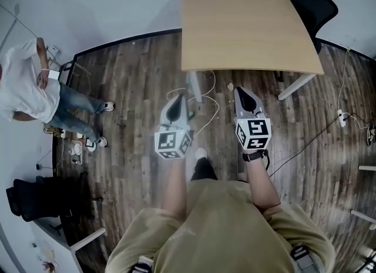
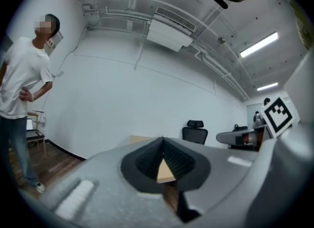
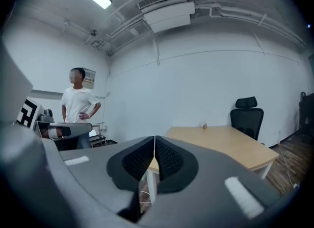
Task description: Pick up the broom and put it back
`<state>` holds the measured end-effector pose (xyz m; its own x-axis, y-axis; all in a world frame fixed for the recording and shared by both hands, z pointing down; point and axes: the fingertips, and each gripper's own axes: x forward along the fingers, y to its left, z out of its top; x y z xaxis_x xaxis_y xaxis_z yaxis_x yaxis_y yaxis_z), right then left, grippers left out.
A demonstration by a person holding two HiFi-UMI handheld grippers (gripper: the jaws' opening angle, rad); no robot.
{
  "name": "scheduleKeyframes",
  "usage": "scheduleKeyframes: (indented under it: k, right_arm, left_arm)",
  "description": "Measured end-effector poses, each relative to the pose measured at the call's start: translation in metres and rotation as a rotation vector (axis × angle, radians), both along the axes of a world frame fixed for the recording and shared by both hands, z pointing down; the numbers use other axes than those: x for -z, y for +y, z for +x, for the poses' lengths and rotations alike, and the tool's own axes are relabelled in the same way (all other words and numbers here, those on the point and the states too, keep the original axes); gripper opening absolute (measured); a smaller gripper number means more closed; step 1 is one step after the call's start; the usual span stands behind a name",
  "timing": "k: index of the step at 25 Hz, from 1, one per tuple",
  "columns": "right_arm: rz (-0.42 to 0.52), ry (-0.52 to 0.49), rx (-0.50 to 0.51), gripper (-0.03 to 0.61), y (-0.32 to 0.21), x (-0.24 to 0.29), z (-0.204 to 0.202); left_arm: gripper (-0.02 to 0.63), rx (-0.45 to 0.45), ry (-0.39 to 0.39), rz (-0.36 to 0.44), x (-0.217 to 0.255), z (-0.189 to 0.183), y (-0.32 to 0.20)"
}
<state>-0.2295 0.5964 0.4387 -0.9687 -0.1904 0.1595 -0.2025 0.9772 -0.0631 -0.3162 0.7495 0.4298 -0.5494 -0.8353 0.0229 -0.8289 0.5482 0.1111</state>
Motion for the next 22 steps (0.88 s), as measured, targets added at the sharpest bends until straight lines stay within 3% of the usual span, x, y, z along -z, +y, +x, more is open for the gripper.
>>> scheduleKeyframes:
  k: [5, 10, 16, 22]
  right_arm:
    - [-0.047, 0.093, 0.057, 0.021, 0.029, -0.041, -0.089]
    - [-0.045, 0.191, 0.104, 0.034, 0.061, -0.074, -0.138]
    - [-0.101, 0.269, 0.153, 0.034, 0.055, -0.123, -0.174]
    - [-0.138, 0.308, 0.207, 0.034, 0.042, -0.155, -0.215]
  left_arm:
    - [0.000, 0.009, 0.069, -0.050, -0.042, -0.071, 0.020]
    - [0.000, 0.012, 0.141, -0.072, -0.077, -0.125, 0.039]
    - [0.002, -0.033, 0.197, -0.146, -0.123, -0.137, 0.007]
    - [0.002, 0.028, 0.287, -0.210, -0.172, -0.171, -0.002]
